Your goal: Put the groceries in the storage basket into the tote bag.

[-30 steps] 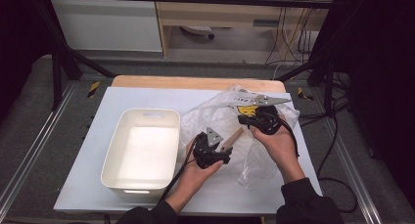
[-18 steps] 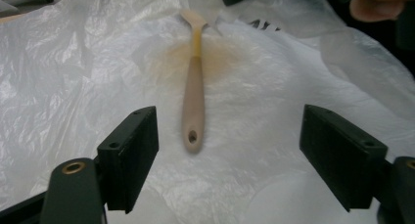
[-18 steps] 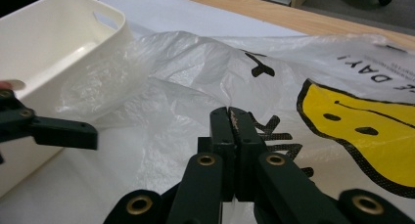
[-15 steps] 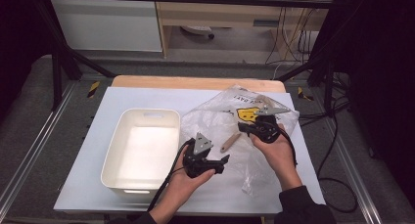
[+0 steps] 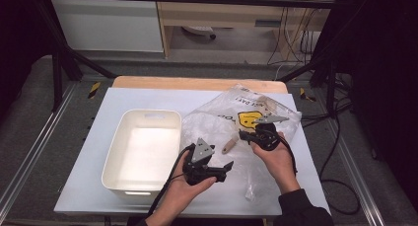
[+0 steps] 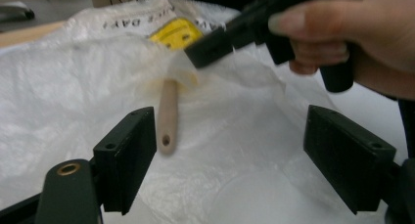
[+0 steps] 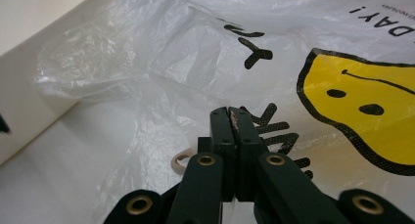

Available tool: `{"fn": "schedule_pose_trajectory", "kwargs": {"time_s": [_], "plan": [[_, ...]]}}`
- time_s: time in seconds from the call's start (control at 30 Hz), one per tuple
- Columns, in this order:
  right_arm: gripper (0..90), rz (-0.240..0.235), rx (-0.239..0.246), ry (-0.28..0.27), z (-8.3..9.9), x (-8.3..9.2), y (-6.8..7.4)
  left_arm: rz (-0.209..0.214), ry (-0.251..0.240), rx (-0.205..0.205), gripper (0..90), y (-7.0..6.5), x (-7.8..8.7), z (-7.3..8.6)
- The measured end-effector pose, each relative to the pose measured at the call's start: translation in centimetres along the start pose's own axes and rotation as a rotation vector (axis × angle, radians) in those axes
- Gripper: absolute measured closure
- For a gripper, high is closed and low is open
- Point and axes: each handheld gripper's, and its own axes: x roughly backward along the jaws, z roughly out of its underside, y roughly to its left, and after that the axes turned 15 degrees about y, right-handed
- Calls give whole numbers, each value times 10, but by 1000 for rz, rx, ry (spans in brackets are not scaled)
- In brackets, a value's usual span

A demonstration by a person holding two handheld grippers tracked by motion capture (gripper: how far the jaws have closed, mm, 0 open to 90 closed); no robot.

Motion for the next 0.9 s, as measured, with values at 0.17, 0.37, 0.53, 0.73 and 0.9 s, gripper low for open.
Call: {"fn": "schedule_pose_trajectory", "kwargs": {"time_s": [0.17,0.37,0.53,0.73,0.9], "plan": [[900,0,-1,21,6,-5,1,-24,-25,16,197,6,12,-6],[900,4,14,53,12,-12,6,-71,-18,11,190,14,27,-10],[900,9,26,85,21,-15,10,-112,-19,21,181,23,41,-13],[900,-5,5,109,35,-16,9,-142,-15,51,166,38,56,-15],[900,-13,-9,137,47,-16,7,-174,-3,59,157,49,68,-16]]}}
